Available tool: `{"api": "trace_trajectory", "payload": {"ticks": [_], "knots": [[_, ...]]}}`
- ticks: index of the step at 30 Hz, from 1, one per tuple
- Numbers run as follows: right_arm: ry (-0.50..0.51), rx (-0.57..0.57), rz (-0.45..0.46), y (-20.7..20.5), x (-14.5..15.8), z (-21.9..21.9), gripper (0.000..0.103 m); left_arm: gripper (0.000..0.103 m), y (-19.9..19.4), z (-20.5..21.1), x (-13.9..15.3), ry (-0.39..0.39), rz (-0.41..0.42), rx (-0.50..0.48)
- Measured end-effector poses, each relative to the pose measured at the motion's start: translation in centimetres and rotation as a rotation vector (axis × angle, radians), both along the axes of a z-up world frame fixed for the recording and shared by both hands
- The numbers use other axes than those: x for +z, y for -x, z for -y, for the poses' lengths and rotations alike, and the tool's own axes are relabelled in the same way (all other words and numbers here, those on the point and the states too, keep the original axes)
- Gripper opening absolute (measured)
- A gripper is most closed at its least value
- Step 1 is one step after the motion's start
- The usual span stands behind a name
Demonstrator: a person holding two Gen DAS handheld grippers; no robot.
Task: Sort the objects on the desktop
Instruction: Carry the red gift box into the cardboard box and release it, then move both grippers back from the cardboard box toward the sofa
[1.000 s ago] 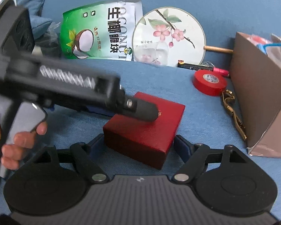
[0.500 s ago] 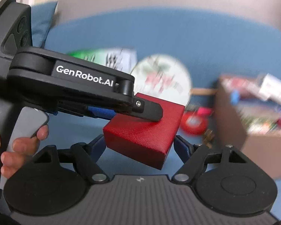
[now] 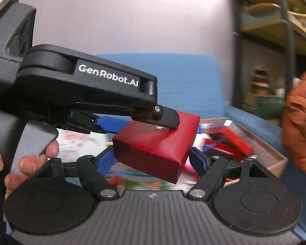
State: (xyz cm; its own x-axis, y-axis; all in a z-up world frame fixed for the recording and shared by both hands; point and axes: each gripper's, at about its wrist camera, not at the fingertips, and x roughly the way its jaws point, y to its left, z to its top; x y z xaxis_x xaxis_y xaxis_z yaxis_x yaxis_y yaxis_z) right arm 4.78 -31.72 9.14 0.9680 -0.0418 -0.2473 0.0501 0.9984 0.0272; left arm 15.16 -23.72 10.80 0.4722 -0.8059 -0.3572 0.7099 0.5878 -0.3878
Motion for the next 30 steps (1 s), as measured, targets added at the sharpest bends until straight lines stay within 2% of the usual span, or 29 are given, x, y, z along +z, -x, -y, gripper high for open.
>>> {"api": "trace_trajectory", "payload": {"ticks": [7,11,12,14,15,17,21,26,30], "knots": [[-0.077,-0.094,-0.047,-1.9,-1.2,5.7,0.077,0.054,-2.8,5.3,-1.5,-0.024,-0.080,-0.046],[-0.111,-0.101,-0.075,-3.8,-2.2,8.6,0.077,0.054,-4.4,8.1,-1.9,-0.050,-0.075,-0.023],[-0.116,-0.088,-0.089,-4.7,-2.5,9.4,0.077,0.057,-4.6,8.4,-1.9,-0.054,-0.086,0.002],[-0.103,-0.060,-0.114,-6.5,-3.3,10.6,0.077,0.083,-4.8,8.4,-1.8,-0.049,-0.133,0.048],[-0.093,-0.068,-0.119,-6.6,-3.7,10.7,0.077,0.088,-4.6,8.1,-1.6,-0.043,-0.137,0.060],[-0.072,-0.059,-0.118,-6.2,-4.4,10.4,0.083,0.095,-3.9,7.3,-1.2,-0.027,-0.087,0.066],[0.008,-0.084,-0.075,-5.4,-4.1,9.0,0.090,0.098,-2.9,6.2,-0.7,-0.047,-0.043,0.067],[0.009,-0.112,-0.041,-4.9,-3.4,8.7,0.095,0.098,-2.6,4.8,-0.5,-0.044,-0.030,0.072],[0.016,-0.122,-0.043,-4.6,-3.3,8.6,0.095,0.098,-2.5,2.3,-0.6,-0.043,-0.039,0.123]]}}
